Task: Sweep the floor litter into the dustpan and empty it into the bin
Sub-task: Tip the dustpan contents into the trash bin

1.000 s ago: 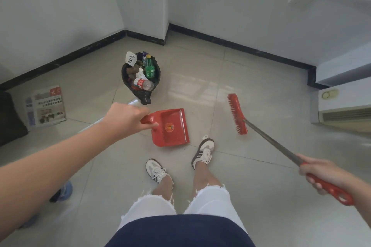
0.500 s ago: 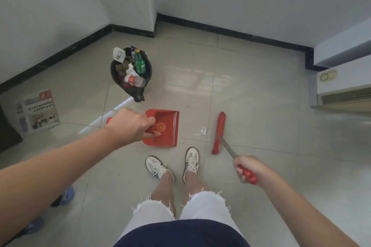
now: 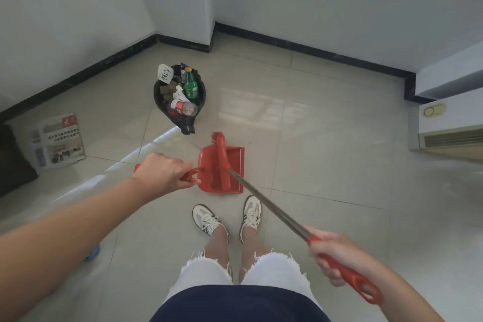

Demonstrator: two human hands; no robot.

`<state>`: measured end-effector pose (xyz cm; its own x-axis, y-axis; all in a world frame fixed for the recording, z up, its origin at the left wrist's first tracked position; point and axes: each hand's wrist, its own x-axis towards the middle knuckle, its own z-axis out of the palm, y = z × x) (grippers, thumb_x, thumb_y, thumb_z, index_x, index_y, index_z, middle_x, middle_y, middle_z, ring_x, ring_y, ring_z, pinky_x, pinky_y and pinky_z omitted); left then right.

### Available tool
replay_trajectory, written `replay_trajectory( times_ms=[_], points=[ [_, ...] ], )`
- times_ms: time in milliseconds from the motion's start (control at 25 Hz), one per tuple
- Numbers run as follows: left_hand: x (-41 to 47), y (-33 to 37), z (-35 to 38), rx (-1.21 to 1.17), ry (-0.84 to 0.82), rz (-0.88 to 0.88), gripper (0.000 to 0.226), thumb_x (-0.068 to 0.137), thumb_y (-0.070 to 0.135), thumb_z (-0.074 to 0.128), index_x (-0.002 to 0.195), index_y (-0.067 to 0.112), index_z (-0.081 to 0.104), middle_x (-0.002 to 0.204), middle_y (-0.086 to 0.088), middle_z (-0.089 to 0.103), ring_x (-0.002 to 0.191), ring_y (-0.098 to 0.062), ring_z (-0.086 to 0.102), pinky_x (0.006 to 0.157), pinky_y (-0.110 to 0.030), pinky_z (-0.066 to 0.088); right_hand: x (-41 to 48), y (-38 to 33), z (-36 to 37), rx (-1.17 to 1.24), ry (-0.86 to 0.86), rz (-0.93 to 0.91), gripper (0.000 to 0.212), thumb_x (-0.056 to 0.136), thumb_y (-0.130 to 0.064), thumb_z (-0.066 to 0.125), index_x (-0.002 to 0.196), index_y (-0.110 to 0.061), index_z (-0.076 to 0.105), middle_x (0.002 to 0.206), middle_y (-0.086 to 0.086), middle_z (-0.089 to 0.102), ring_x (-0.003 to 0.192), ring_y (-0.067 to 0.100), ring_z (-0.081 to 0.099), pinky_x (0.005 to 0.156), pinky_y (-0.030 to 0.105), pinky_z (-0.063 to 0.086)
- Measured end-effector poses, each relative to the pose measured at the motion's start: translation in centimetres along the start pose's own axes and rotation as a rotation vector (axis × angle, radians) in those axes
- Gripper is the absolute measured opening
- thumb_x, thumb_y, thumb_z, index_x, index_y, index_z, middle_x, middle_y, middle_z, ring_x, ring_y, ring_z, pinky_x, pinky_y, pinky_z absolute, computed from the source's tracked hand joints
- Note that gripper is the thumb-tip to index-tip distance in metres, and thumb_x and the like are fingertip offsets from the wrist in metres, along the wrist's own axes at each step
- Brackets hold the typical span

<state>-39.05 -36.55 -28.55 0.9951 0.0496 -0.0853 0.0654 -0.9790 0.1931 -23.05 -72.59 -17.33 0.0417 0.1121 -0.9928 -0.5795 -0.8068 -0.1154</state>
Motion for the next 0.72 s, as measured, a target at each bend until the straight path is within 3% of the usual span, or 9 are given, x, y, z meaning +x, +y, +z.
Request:
replay_trajectory(
  times_ms=[200,320,440,560,720],
  points=[
    [-1.6,0.5,-1.6,-0.055,0.114,-0.138,0.065,0.093,0.064,0.034,0.052,0.016,0.048,0.04,0.002,0.044,0.03,-0.025,0.039,0.044,-0.017,0.018,-1.4,0.4,-2.8,-0.076,0.17,-0.064,0.057,0.078,0.004,0.049,0.11,-0.041,0.065,0.049,0.009,0.041,0.034,0.015,0.035,0.039,0.015,0.029],
    [-3.3,1.2,-4.9,-0.045,0.136,-0.285,0.069,0.09,0.073,0.031,0.052,0.017,0.046,0.042,0.002,0.047,0.034,-0.024,0.045,0.044,-0.018,0.013,-0.7,-0.2,-5.4,-0.103,0.271,-0.032,0.042,0.079,0.005,0.049,0.1,-0.026,0.067,0.047,0.008,0.041,0.033,0.015,0.034,0.039,0.014,0.029],
    [-6.0,1.5,-10.4,-0.018,0.158,-0.482,0.064,0.079,0.077,0.04,0.055,0.019,0.052,0.043,0.005,0.052,0.039,-0.019,0.054,0.041,-0.015,0.017,0.1,-1.0,-7.8,-0.102,0.308,-0.03,0.024,0.08,0.007,0.051,0.089,-0.01,0.064,0.045,0.008,0.041,0.03,0.013,0.034,0.039,0.013,0.03],
    [-8.2,1.2,-17.2,-0.049,0.217,-0.771,0.058,0.077,0.08,0.048,0.066,0.026,0.067,0.05,0.01,0.058,0.048,-0.009,0.057,0.047,-0.022,0.045,0.8,-2.3,-9.3,-0.141,0.355,-0.044,0.012,0.079,0.008,0.053,0.076,-0.002,0.06,0.042,0.009,0.043,0.027,0.013,0.036,0.038,0.013,0.033],
    [-10.8,1.2,-22.7,-0.379,0.38,-1.055,0.032,0.077,0.073,0.058,0.069,0.043,0.069,0.044,0.011,0.056,0.054,-0.012,0.052,0.054,-0.028,0.038,2.1,-4.1,-9.4,-0.238,0.403,-0.013,0.032,0.078,0.007,0.053,0.048,0.001,0.05,0.037,0.012,0.043,0.023,0.015,0.035,0.034,0.013,0.031]
  ],
)
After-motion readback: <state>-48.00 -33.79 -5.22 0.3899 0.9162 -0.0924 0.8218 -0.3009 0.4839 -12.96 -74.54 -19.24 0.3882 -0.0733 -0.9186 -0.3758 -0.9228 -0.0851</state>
